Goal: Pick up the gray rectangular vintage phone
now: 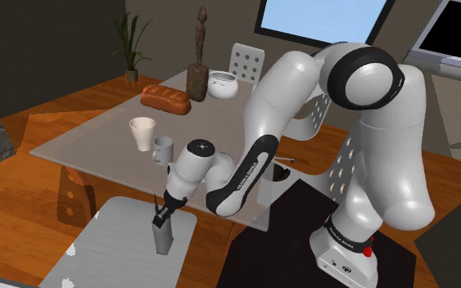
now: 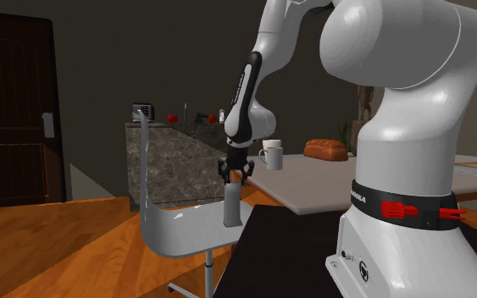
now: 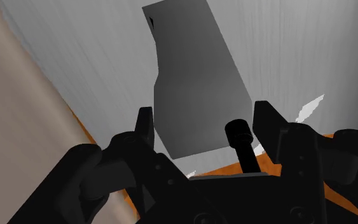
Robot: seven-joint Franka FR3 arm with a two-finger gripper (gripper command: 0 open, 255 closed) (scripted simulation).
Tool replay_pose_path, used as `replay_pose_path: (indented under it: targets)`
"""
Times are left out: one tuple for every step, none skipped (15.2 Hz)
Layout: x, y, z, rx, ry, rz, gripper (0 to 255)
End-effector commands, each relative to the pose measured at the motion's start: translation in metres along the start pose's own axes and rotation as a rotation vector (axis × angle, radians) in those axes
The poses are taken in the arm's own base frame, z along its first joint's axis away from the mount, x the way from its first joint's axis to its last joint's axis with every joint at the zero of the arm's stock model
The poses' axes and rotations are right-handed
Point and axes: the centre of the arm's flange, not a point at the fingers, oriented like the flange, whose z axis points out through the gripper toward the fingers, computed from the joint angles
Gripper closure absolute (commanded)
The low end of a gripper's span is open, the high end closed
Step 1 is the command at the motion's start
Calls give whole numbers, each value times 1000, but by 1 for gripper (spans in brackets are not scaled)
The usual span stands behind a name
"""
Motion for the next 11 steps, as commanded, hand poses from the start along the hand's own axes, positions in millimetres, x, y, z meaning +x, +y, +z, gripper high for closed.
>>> replay_pose_path:
  targets:
    - [1,-1,-10,0,0,-1,255]
    - [3,-2,-15,0,0,-1,255]
    - [4,-2,-20,0,0,-1,255]
    - [6,-2,-25,0,0,-1,255]
    - [7,-3,-30,0,0,-1,255]
    - [8,-3,-35,0,0,-1,255]
    - [10,-4,-41,0,0,-1,255]
    - [11,-4,-46,0,0,-1,255]
    - [13,-4,-51,0,0,-1,255]
    - [13,-5,-51,0,0,-1,255]
    - [13,-5,-51,0,0,-1,255]
